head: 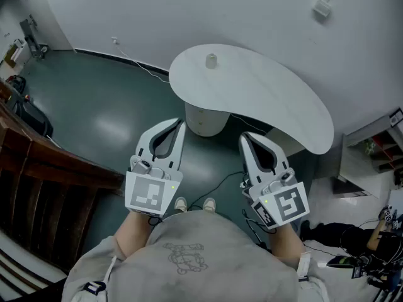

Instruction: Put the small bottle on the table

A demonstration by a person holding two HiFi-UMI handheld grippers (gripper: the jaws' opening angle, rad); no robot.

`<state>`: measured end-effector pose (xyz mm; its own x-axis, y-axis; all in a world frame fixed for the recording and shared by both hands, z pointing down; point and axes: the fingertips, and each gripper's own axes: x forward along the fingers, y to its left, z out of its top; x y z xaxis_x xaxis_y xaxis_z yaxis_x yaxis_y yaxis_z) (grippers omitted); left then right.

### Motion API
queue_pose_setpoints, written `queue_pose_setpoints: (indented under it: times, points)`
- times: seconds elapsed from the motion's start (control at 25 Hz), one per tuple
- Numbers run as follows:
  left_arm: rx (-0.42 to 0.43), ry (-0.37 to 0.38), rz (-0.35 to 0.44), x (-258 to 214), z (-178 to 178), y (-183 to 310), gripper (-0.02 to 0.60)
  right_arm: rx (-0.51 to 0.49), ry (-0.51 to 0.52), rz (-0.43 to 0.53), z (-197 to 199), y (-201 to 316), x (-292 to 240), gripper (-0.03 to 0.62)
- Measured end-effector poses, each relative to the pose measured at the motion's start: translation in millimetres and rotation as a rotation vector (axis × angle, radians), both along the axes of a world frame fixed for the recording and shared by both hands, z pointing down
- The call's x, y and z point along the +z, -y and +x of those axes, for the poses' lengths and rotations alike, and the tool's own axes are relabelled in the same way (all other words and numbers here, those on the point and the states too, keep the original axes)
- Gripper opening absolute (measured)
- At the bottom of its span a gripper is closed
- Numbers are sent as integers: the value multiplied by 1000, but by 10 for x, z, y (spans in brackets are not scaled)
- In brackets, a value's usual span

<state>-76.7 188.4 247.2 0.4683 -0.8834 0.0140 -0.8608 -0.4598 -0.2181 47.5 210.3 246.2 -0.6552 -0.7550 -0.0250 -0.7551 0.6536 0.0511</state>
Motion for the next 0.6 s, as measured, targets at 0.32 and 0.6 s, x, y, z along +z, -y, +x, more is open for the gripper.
queue_pose_setpoints:
  times: [0.32,0.6]
  points:
    - [21,-31,-19,-11,175,-68,18,19,40,22,224,-62,-42,28]
    - [26,-16,-34,5,420,-32,18,21,47,22,473,-20,-34,28]
